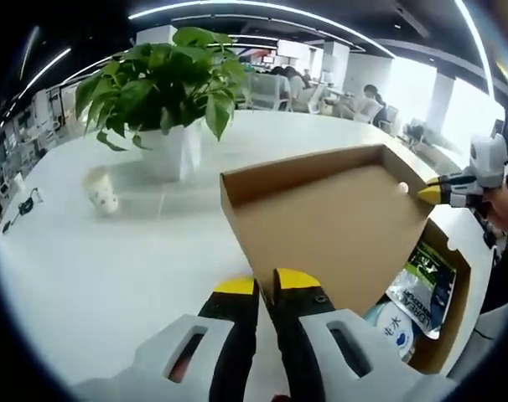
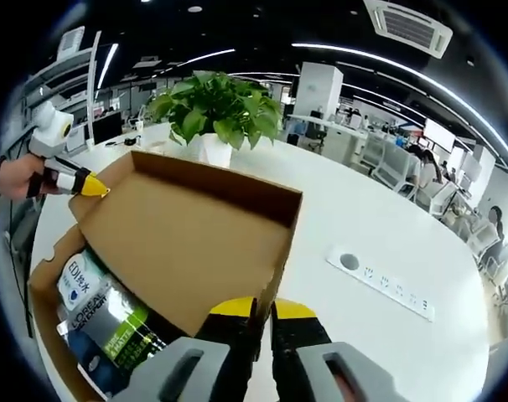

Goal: Operate the shoe box by opening the lid, removing the specified soft item, and placing it in the target area until the item is outside and the box remains undamaged.

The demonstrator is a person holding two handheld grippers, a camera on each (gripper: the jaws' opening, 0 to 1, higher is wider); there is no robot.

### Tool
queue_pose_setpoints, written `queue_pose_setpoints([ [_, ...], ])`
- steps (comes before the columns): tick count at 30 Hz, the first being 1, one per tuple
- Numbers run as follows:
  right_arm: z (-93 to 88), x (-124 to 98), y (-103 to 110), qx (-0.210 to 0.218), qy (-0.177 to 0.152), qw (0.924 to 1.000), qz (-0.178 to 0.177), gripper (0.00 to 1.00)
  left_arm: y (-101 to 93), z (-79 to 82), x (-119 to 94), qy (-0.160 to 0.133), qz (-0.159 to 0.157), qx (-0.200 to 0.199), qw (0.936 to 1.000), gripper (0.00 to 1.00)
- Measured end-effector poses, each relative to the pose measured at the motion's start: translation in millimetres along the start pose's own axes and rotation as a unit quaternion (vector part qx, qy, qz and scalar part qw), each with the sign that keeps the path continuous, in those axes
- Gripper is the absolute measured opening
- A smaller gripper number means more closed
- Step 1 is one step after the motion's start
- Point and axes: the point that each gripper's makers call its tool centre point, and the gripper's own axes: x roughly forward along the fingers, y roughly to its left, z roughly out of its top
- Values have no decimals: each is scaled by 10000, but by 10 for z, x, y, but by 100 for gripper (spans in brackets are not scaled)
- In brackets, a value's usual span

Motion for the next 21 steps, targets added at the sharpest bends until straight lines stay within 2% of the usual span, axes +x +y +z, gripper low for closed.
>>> queue_pose_setpoints([
  [21,7,17,1,3,54,10000,46,0,-19,5,-38,119,274,314,9991,8],
])
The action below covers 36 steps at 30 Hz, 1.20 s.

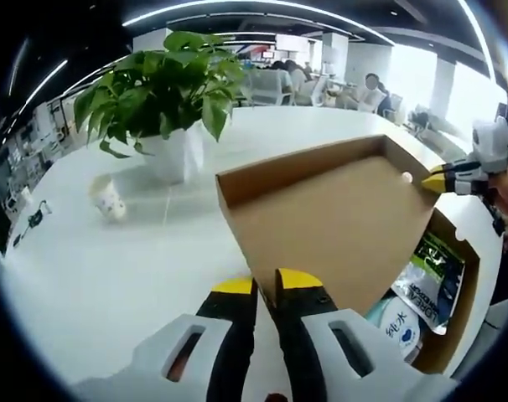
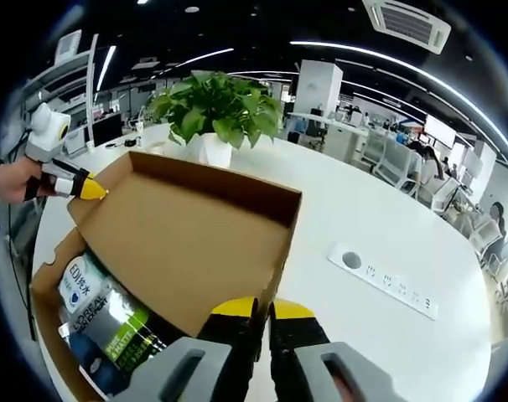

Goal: Operate the shoe box by opening the lid, removing the specified soft item, and placing it in the target area until the item is outside and the box remains undamaged.

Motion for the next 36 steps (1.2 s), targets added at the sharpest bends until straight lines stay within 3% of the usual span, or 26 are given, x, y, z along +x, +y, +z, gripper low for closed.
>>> queue_pose_setpoints([
  [3,3,4,0,-17,-12,10000,11,0,-13,-24,2,54,-30,-21,10000,17],
  [4,-3,9,5,-14,1,10000,24,0,64,-68,-3,181,131,319,9992,17],
  [7,-3,27,9,5,-3,10000,2,0,24,-88,2,108,-53,10,9999,18],
  [36,-73,160,2,107,280,9995,108,1,168,-92,-129,-32,153,167,9997,21],
])
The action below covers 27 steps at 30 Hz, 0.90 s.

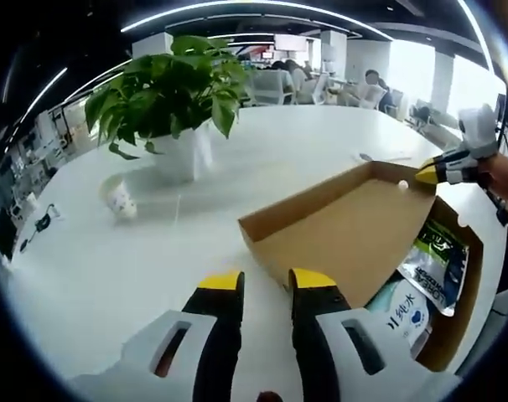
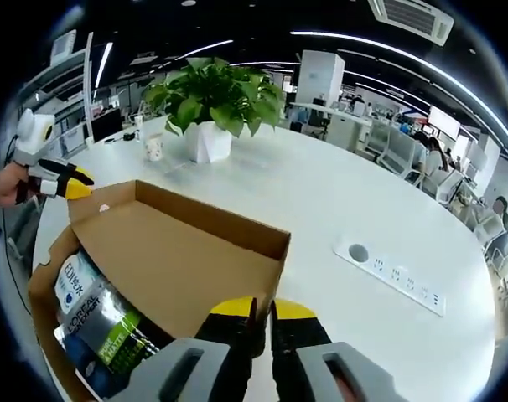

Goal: Operate the shoe box by opening the lid, removing the specified soft item, and placing it in the target area until the item is outside and the box remains undamaged.

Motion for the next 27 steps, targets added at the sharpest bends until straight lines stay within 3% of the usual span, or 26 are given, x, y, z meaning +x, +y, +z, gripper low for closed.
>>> queue_pose_setpoints([
  [15,-17,1,-2,-69,111,9999,-15,4,81,-114,-167,76,77,10,9999,20],
  [27,-10,-213,-95,36,3,10000,7,13,-75,-60,-327,-56,17,98,9999,21],
])
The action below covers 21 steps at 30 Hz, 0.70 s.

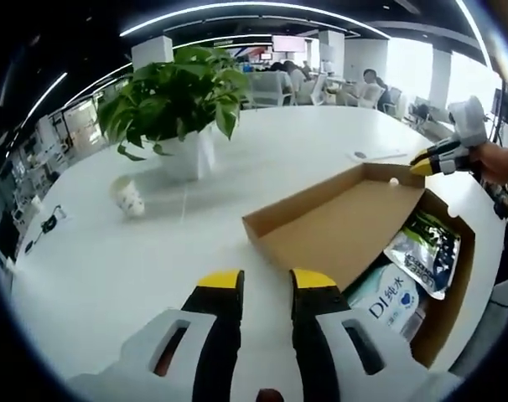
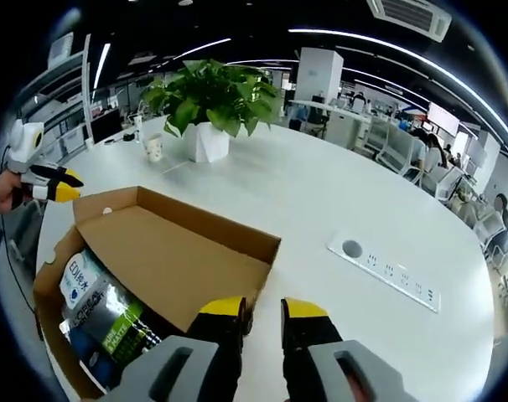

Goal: Operate the shoe box by opening the lid, removing the specified soft item, and placing it in the target area until the item is outside and the box remains undamaged.

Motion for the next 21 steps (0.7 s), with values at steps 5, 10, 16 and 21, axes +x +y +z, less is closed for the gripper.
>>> queue_pose_setpoints([
  [5,24,-143,-54,118,-149,9998,18,18,-124,60,-78,-141,-161,-35,9998,31],
  [10,-7,-313,-113,235,-267,9994,-42,20,-193,76,-131,-185,-183,-26,9997,32],
  [16,-144,-506,-100,378,-408,9985,22,27,-360,62,-177,-235,-305,12,9993,32],
  [21,-301,-660,-93,565,-481,9972,6,30,-579,6,-222,-197,-479,61,9986,32],
])
